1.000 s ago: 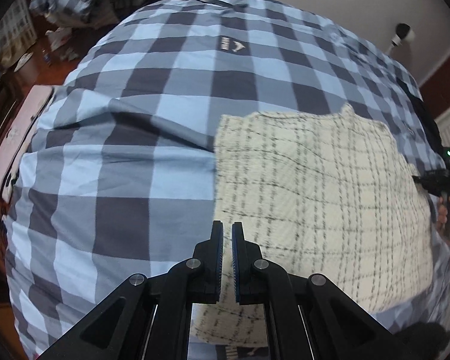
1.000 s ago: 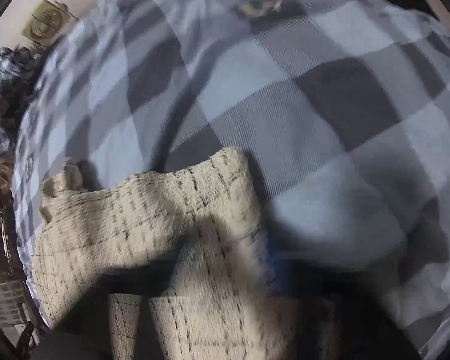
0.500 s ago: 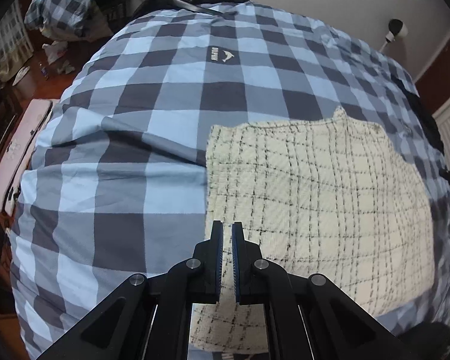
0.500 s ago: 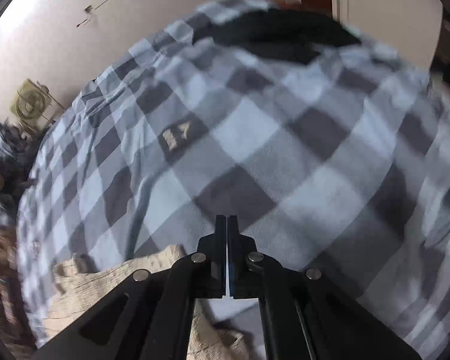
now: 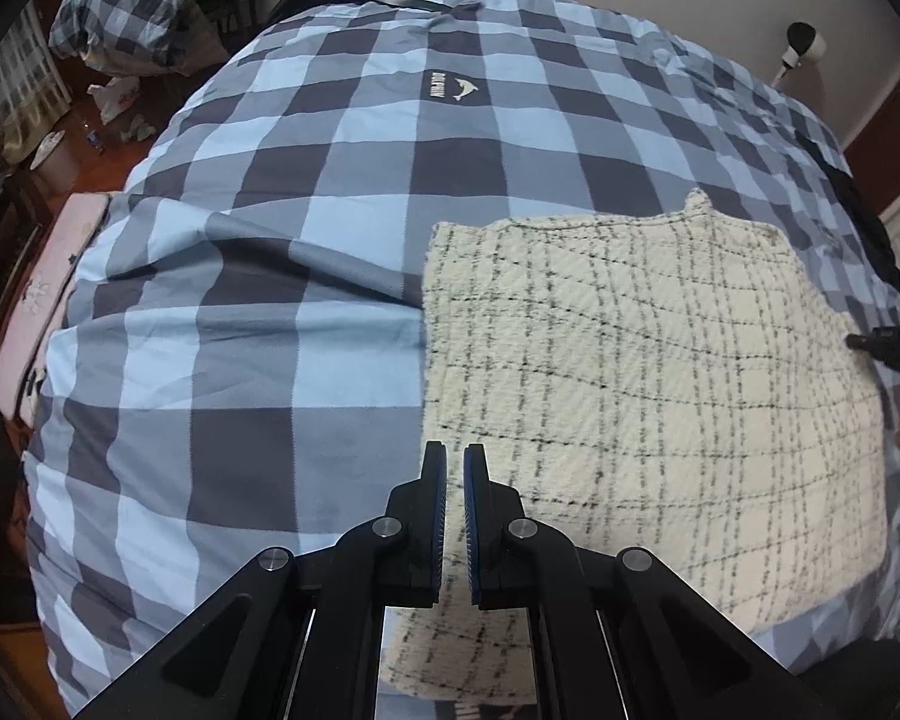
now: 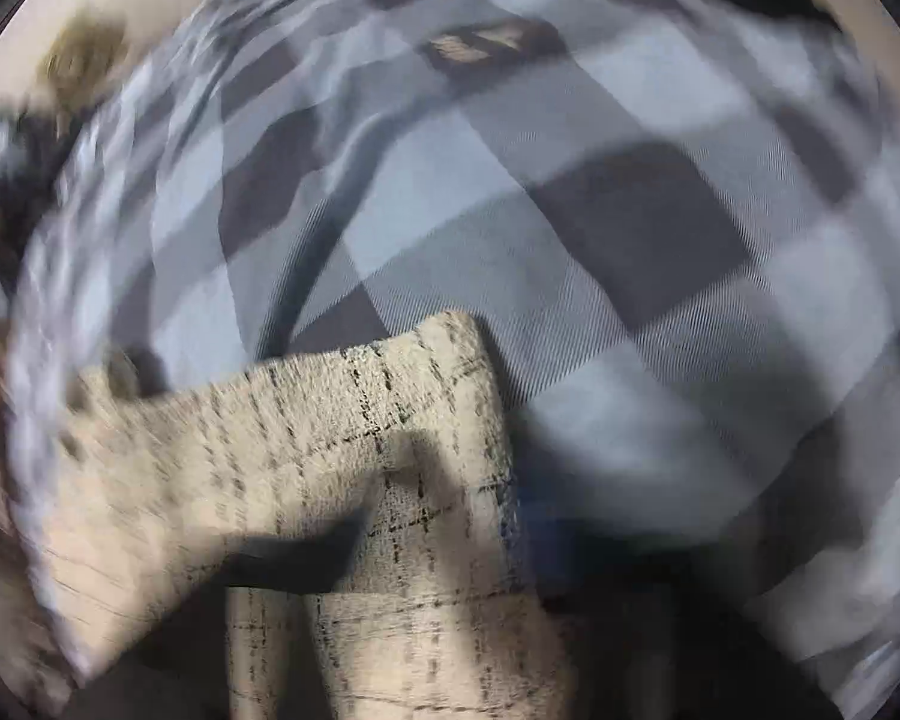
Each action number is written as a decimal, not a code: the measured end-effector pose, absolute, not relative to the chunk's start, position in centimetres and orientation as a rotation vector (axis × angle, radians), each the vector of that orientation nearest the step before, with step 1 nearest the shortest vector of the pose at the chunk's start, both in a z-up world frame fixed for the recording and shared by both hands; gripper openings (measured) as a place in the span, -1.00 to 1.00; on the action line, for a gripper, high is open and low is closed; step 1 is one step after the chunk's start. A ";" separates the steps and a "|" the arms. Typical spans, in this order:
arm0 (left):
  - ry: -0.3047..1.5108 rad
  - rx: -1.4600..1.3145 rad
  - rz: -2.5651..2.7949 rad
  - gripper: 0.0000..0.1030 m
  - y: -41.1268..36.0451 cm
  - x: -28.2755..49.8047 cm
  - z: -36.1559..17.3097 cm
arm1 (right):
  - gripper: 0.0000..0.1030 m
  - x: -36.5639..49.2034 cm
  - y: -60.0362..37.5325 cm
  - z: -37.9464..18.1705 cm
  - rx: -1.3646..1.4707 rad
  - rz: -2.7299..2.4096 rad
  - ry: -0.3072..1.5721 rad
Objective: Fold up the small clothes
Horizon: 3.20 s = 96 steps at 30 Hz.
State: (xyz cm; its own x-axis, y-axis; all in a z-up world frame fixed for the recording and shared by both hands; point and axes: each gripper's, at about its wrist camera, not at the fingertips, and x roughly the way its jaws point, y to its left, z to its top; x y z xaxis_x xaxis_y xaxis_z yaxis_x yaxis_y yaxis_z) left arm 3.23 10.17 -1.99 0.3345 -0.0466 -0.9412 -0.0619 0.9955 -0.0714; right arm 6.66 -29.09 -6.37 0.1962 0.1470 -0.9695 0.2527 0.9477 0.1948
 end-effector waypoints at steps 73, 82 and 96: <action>1.299 0.137 -0.583 -0.93 -4.6 -2.2 -8.0 | 0.65 -8.7 -5.4 -3.9 0.096 0.397 1.455; 1.473 -0.440 -0.400 -0.95 5.2 0.4 -11.3 | 0.64 -7.0 -6.4 -8.9 0.017 0.392 1.573; 1.138 -0.046 0.167 -0.93 9.3 0.0 -3.6 | 0.13 -6.5 -21.2 -5.1 0.362 -0.341 1.276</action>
